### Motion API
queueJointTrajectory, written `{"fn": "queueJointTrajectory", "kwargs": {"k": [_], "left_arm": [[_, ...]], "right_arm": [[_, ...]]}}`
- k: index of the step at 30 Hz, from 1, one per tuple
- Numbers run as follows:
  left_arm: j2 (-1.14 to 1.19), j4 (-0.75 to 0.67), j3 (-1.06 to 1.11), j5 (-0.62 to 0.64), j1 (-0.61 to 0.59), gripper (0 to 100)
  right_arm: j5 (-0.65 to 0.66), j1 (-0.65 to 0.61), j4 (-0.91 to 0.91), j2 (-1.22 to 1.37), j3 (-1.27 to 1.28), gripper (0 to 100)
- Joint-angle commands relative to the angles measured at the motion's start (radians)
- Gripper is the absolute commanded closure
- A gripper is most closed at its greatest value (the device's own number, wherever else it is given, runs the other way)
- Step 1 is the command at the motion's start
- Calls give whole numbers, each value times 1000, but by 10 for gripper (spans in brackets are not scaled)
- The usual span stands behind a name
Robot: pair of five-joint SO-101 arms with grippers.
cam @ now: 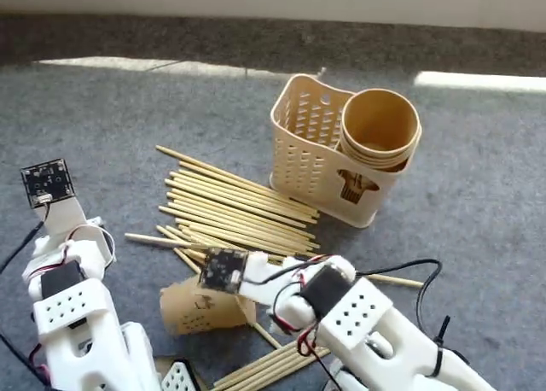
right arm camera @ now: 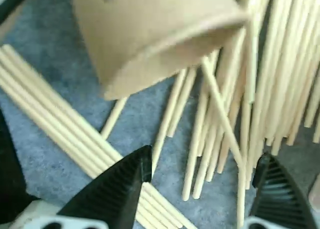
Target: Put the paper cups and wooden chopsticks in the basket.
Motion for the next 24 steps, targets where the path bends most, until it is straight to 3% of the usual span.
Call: {"fn": "queueJointTrajectory", "kwargs": {"k": [1, 11, 18, 24], "left_arm": [[-18, -23, -33, 9, -12, 873], [-18, -23, -33, 9, -12, 873], [-18, -23, -33, 9, -12, 873], [-18, -23, -33, 9, -12, 873]], "right_arm": [[-81, 116, -47, -5, -67, 677], [-253, 139, 27, -5, -242, 677], [-411, -65, 27, -5, -242, 677], [-703, -206, 27, -4, -242, 677]]}}
